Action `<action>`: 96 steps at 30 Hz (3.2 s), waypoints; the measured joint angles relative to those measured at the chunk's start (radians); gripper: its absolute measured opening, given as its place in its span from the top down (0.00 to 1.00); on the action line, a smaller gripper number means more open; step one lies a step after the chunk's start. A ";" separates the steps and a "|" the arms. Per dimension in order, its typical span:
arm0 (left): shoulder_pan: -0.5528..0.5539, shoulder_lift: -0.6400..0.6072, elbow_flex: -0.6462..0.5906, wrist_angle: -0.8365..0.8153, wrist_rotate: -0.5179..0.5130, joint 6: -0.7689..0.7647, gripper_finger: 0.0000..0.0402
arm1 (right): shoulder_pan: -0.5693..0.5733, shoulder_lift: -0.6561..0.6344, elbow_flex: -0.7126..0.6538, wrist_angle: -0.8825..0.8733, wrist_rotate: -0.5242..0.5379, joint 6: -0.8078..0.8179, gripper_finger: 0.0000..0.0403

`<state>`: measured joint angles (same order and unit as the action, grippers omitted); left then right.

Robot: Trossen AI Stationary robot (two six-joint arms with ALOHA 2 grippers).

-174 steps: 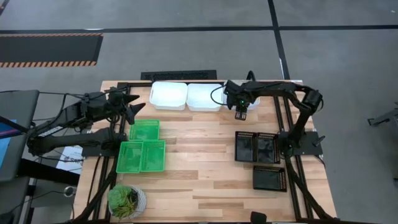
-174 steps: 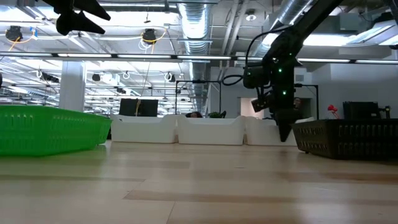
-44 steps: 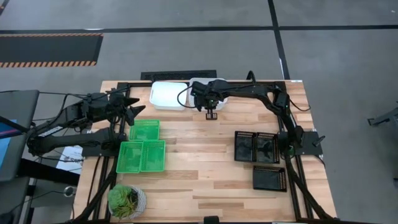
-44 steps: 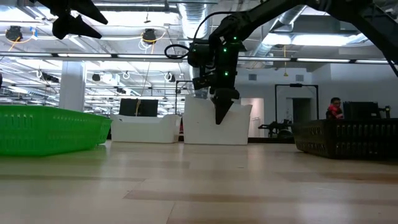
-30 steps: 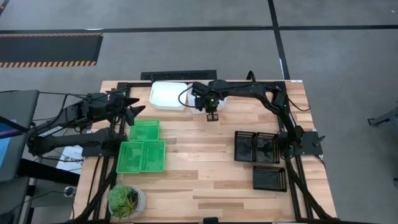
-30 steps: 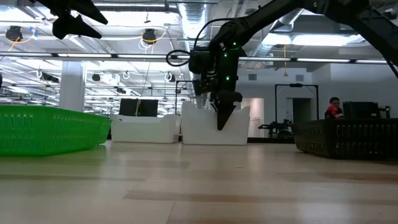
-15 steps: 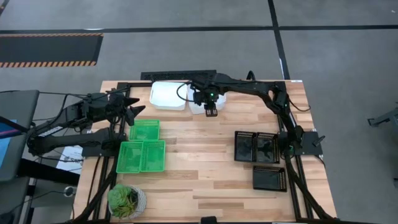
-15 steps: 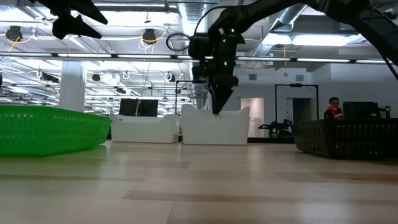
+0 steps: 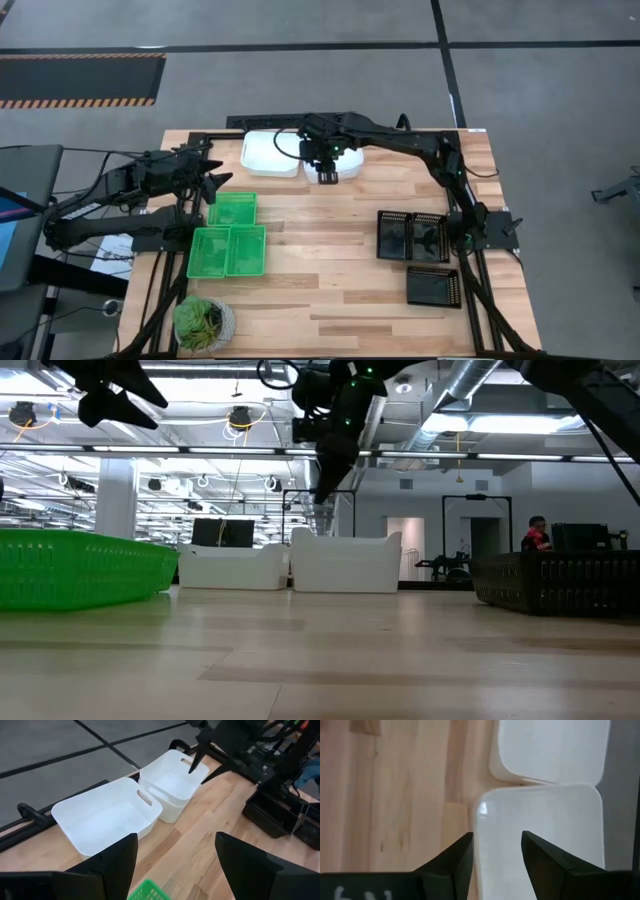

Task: Stack baskets by color
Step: Stack the right white bin into the middle white bin

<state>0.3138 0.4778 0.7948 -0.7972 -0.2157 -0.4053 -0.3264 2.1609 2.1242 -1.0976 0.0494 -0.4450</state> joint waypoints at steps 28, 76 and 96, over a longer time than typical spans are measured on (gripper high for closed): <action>0.000 0.000 0.000 -0.001 -0.009 0.016 0.36 | 0.103 0.006 -0.002 0.497 -0.062 0.021 0.53; 0.000 0.000 0.000 -0.008 -0.033 0.007 0.36 | 0.101 0.135 -0.005 0.462 -0.062 0.105 0.55; 0.000 0.000 0.000 -0.023 -0.031 0.001 0.36 | 0.126 0.134 -0.005 0.245 -0.078 0.130 0.56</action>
<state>0.3138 0.4778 0.7948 -0.8200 -0.2470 -0.4046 -0.2006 2.2951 2.1189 -0.8525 -0.0286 -0.3154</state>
